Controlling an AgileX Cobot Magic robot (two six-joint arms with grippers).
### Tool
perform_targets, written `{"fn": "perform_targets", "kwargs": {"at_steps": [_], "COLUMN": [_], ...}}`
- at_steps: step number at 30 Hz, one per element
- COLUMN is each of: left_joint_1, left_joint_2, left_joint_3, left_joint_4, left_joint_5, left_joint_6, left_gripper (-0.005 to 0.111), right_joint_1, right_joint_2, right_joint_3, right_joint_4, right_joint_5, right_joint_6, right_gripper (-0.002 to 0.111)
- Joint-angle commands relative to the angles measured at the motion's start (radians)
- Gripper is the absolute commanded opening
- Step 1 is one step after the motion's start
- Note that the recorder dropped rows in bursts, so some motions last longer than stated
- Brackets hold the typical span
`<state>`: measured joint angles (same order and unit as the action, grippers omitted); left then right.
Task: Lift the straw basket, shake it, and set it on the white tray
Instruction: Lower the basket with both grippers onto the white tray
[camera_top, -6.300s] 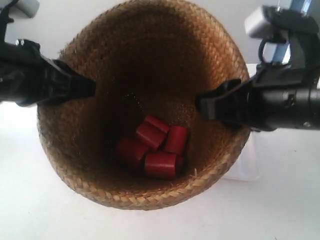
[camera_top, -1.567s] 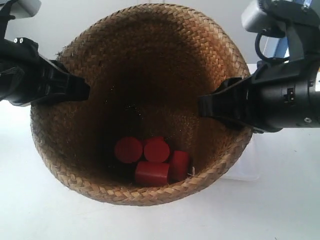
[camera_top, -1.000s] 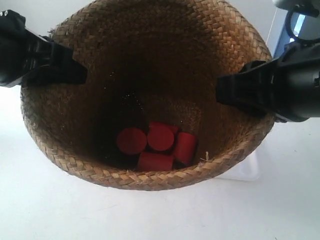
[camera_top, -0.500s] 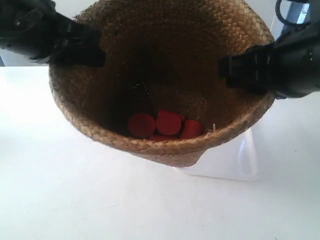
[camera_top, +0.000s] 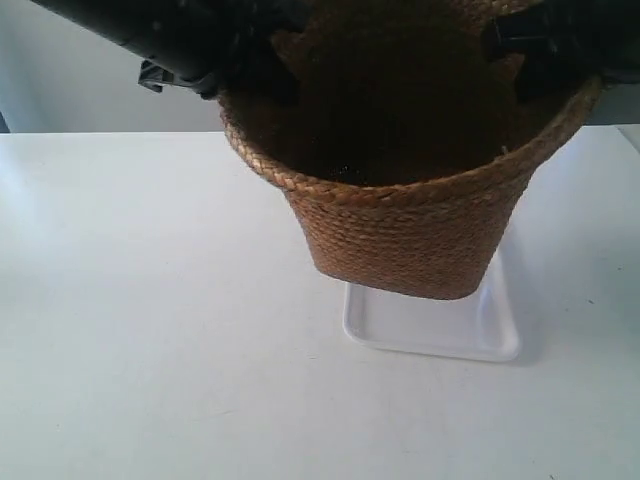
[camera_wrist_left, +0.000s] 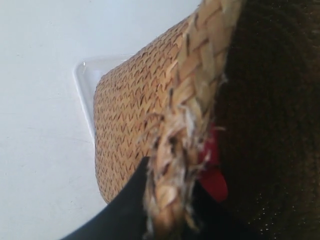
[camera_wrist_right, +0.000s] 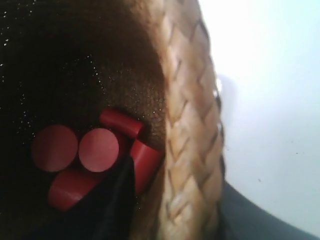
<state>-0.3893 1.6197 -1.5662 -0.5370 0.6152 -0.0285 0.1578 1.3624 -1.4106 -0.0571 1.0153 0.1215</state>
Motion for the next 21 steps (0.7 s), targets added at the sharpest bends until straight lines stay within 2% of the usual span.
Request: {"fn": "perform_targets", "kwargs": {"at_steps": [1, 9, 21], "left_joint_1": [-0.036, -0.054, -0.054], "left_joint_2": [0.042, 0.136, 0.189], "left_joint_3": [-0.042, -0.063, -0.063], "left_joint_4": [-0.039, -0.039, -0.053], "left_joint_5": [-0.061, -0.136, -0.147], "left_joint_6": [-0.024, -0.07, -0.063], "left_gripper": [0.0, 0.0, 0.0], "right_joint_1": [-0.071, -0.133, -0.159], "right_joint_2": [0.097, 0.238, 0.286], "right_joint_3": [-0.097, -0.157, -0.163], "right_joint_4": [-0.029, -0.021, -0.016], "right_joint_5": [0.045, 0.044, 0.057], "right_joint_6": [-0.082, -0.128, -0.144], "right_gripper": [0.0, 0.0, 0.0]}}
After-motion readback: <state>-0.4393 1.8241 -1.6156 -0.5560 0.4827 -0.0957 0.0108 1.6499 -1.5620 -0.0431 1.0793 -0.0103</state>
